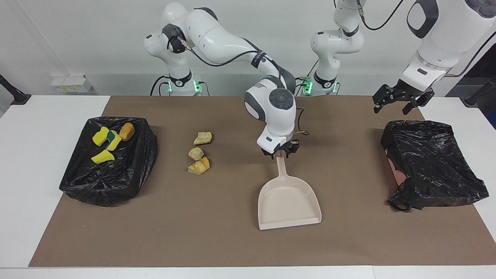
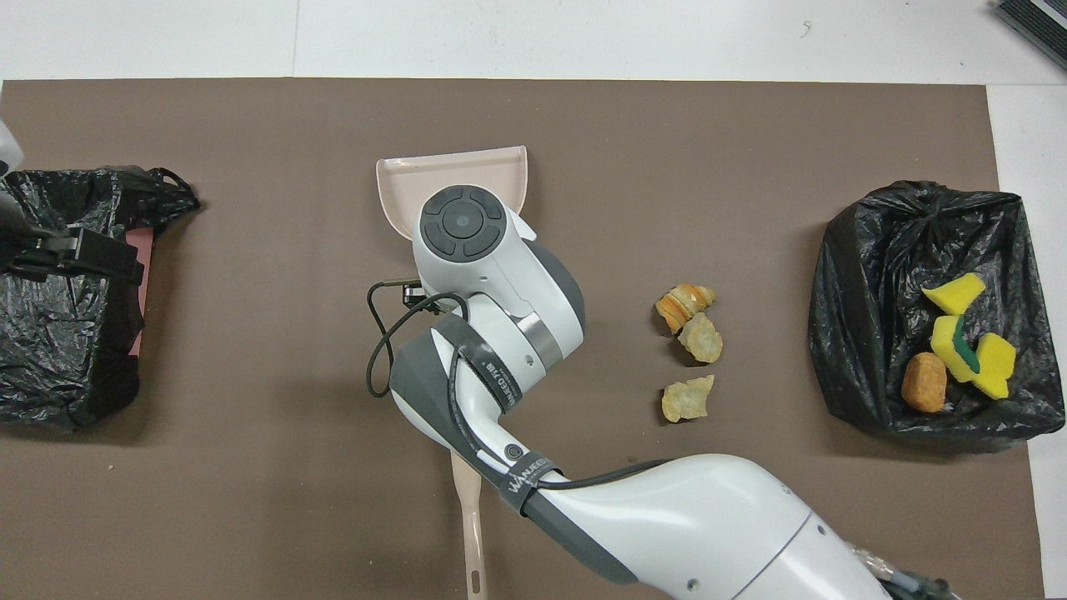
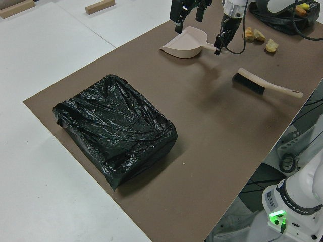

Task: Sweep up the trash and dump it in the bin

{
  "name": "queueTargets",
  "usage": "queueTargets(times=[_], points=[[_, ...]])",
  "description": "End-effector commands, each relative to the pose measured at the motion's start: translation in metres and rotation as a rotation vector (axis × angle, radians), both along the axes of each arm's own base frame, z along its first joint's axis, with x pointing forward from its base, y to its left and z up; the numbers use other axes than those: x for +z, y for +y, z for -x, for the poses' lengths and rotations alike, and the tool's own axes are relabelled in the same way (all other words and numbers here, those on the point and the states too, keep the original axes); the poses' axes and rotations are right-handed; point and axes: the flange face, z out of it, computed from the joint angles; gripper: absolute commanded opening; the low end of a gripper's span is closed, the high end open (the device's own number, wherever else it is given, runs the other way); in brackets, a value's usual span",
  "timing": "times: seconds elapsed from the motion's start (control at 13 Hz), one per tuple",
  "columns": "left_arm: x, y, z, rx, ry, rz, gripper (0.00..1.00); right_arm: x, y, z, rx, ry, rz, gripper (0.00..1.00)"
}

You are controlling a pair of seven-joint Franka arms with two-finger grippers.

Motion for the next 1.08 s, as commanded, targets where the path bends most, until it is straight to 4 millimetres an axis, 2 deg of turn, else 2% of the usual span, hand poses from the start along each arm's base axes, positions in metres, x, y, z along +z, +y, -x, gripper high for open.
queueTargets(times=[0.0, 0.31, 0.46, 0.62, 0.69, 0.77, 0.85, 1.0], points=[[0.002, 0.009, 0.005, 0.011, -0.006, -0.005, 1.00, 0.028, -0.012, 0.028, -0.002, 0.025, 0.012, 1.00], [0.002, 0.008, 0.003, -0.001, -0.017, -0.008, 1.00, 0.049, -0.010, 0.091, 0.026, 0.062, 0.034, 1.00], [-0.001, -0.010, 0.003, -0.033, -0.031, -0.007, 1.00, 0.055, -0.013, 0.138, 0.056, 0.073, 0.065, 1.00], [-0.018, -0.037, 0.001, -0.076, -0.040, -0.004, 1.00, 0.042, -0.012, 0.191, 0.073, 0.098, 0.058, 1.00], [-0.031, -0.067, 0.001, -0.121, -0.043, -0.002, 1.00, 0.032, -0.014, 0.215, 0.084, 0.082, 0.046, 1.00], [-0.043, -0.084, 0.000, -0.142, -0.048, -0.001, 1.00, 0.021, -0.021, 0.238, 0.083, 0.071, 0.026, 1.00], [-0.058, -0.102, -0.003, -0.164, -0.057, 0.001, 1.00, 0.011, -0.024, 0.254, 0.086, 0.079, 0.020, 1.00], [-0.083, -0.130, -0.010, -0.161, -0.044, 0.000, 1.00, -0.010, -0.020, 0.267, 0.092, 0.089, 0.022, 1.00]])
